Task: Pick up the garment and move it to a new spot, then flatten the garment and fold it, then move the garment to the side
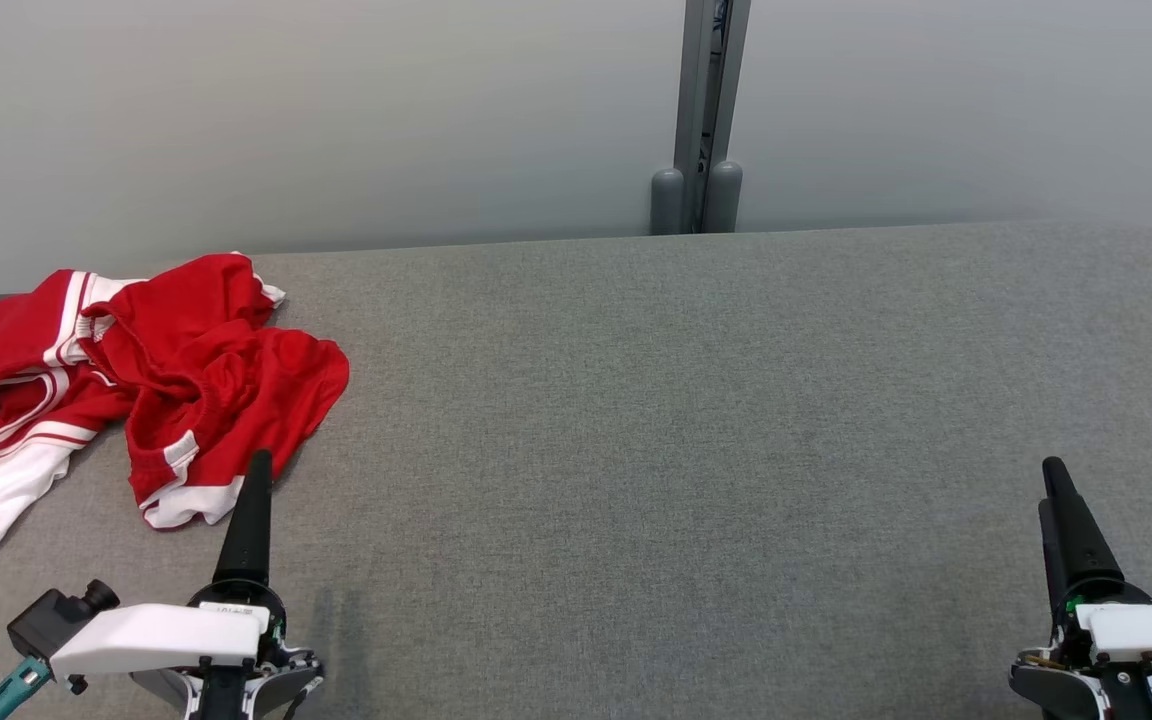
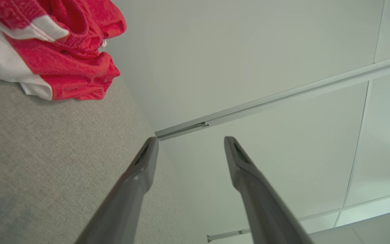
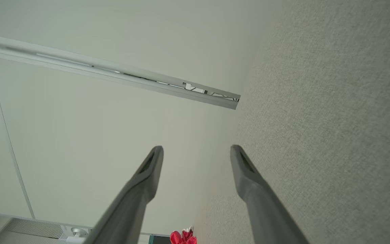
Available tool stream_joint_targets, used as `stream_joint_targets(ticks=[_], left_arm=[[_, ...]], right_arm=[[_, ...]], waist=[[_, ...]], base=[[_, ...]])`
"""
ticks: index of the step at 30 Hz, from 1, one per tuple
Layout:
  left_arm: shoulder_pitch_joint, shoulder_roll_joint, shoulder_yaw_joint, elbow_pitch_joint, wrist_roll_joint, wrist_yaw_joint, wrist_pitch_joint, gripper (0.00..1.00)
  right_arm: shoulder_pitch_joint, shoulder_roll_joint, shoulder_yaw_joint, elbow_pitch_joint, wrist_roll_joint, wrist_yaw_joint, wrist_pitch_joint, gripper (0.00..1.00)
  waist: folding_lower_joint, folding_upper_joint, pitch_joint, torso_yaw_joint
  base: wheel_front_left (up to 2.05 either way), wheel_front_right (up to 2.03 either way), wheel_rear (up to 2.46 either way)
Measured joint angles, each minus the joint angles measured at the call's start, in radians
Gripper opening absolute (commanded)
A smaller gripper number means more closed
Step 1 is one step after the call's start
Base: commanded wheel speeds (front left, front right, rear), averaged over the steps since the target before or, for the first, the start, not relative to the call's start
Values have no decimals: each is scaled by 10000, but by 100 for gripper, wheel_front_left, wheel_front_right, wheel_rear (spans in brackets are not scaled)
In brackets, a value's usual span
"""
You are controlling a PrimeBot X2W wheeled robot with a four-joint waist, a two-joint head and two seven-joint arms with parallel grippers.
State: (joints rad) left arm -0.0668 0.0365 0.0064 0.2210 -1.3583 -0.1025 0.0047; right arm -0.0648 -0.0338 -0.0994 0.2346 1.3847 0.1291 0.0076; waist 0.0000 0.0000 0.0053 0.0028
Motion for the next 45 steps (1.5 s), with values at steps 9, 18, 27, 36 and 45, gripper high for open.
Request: stream_joint_targets(ticks=[9, 18, 27, 36, 45], left_arm=[[-17, 17, -384, -472, 2029, 378, -336, 100], [-34, 33, -690, -690, 3824, 685, -629, 100], [-35, 42, -938, -708, 5511, 955, -922, 100], [-20, 50, -980, -504, 6895, 1078, -1198, 100], [-7, 63, -1018, -347, 7977, 1214, -1438, 100]], right_arm=[[139, -12, 127, -598, -2215, 0, -355, 100], [259, -21, 366, -892, -3877, 0, -627, 100], [344, -33, 520, -1051, -5561, 0, -918, 100], [403, -52, 679, -1127, -6953, 0, -1208, 100], [466, -61, 819, -1135, -8167, 2, -1427, 100]], waist=[[0, 0, 33, 6], [0, 0, 60, 10], [0, 0, 72, 9], [0, 0, 68, 12], [0, 0, 68, 28]], base=[[0, 0, 0], [0, 0, 0], [0, 0, 0], [0, 0, 0], [0, 0, 0]])
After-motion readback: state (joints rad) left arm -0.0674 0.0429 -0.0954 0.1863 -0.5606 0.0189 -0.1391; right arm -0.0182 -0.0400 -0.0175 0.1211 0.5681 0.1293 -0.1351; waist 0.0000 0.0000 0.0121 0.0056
